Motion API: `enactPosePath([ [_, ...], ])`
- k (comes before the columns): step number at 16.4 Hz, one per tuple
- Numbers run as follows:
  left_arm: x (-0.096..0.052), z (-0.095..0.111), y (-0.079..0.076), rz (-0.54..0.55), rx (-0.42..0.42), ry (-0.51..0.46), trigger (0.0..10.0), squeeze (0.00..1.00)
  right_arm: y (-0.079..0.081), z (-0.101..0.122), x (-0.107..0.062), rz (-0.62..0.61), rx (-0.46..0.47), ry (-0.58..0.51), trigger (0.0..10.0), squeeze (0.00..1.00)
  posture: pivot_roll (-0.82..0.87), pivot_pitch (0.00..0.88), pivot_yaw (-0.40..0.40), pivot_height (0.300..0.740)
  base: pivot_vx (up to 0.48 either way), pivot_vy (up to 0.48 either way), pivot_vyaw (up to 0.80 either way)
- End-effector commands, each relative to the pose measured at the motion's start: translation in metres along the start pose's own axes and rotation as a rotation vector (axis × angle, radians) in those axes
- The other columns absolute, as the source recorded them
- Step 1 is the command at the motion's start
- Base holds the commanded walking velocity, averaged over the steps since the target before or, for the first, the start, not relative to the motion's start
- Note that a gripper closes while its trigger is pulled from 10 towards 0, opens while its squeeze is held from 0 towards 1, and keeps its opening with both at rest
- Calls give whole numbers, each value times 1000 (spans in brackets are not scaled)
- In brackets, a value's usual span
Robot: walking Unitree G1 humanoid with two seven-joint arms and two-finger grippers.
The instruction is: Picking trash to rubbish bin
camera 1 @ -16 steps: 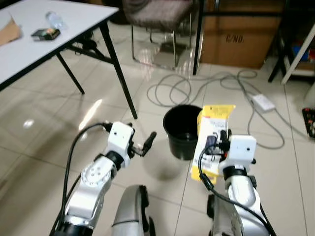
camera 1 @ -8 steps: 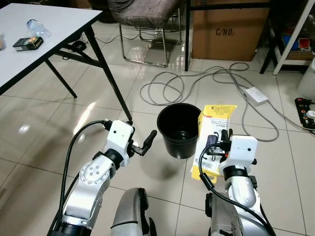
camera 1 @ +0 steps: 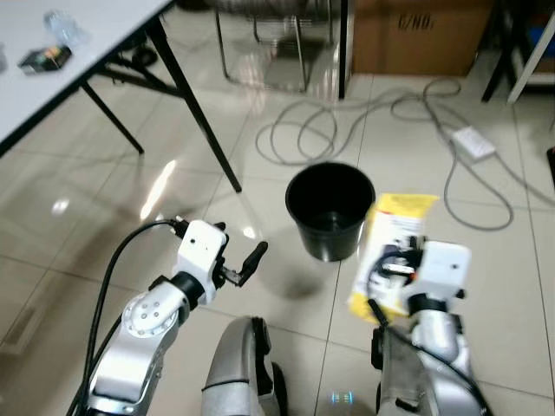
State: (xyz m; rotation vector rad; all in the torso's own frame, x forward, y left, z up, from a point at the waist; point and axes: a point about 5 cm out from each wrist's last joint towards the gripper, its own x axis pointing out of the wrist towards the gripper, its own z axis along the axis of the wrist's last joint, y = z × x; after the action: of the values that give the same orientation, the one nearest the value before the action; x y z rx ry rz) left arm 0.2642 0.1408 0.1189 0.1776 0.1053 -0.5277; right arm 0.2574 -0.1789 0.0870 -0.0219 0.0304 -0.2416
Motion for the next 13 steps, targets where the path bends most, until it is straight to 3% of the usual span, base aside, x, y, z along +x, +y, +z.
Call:
enactPosePath([
  [1, -7, -2, 5, 11, 2, 16, 10000, 0, -3, -3, 2, -16, 22, 7, 10000, 0, 69, 282, 221, 615, 0, 0, 0],
  [7, -18, 1, 7, 35, -4, 28, 10000, 0, -33, -7, 47, -22, -75, 30, 10000, 0, 114, 303, 221, 615, 0, 0, 0],
  [13, -38, 0, 13, 74, 13, 63, 10000, 0, -42, -10, 83, 0, -117, 116, 10000, 0, 189, 328, 219, 615, 0, 0, 0],
])
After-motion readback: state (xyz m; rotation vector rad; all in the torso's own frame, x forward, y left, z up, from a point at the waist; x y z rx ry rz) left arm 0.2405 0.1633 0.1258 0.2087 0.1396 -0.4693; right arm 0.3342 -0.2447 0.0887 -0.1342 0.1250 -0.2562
